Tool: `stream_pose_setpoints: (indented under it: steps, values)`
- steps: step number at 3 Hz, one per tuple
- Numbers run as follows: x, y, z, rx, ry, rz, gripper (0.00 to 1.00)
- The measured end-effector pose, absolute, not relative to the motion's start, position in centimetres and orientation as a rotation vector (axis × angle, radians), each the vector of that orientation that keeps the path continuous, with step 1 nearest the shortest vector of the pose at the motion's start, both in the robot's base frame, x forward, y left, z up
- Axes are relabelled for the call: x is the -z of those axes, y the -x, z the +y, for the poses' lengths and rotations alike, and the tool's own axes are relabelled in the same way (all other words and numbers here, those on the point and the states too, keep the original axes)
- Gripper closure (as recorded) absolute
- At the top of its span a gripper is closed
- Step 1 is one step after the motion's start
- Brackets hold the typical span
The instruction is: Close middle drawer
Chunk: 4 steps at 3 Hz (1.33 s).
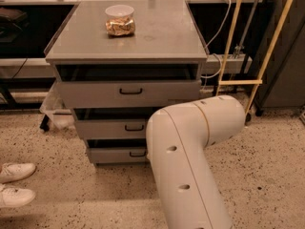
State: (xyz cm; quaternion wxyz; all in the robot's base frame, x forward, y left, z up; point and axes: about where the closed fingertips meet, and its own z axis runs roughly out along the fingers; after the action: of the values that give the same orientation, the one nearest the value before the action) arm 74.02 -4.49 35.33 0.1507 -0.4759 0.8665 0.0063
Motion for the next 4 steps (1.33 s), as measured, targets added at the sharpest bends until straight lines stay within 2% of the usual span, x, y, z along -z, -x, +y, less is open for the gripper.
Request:
stream_pose_setpoints:
  steps: [1,2,3,4]
  values:
    - [-35.6,-70.7,-5.1,-0.045,1.408,2.518,0.00]
    - [-39.6,-68.4,-6.3,-0.014,1.337,2.513,0.00]
    - [-47.1,-69.7,-5.8,0.064,1.181,2.414,0.00]
    - [-54.7,-70.6,-3.9,0.058,0.947,2.337,0.00]
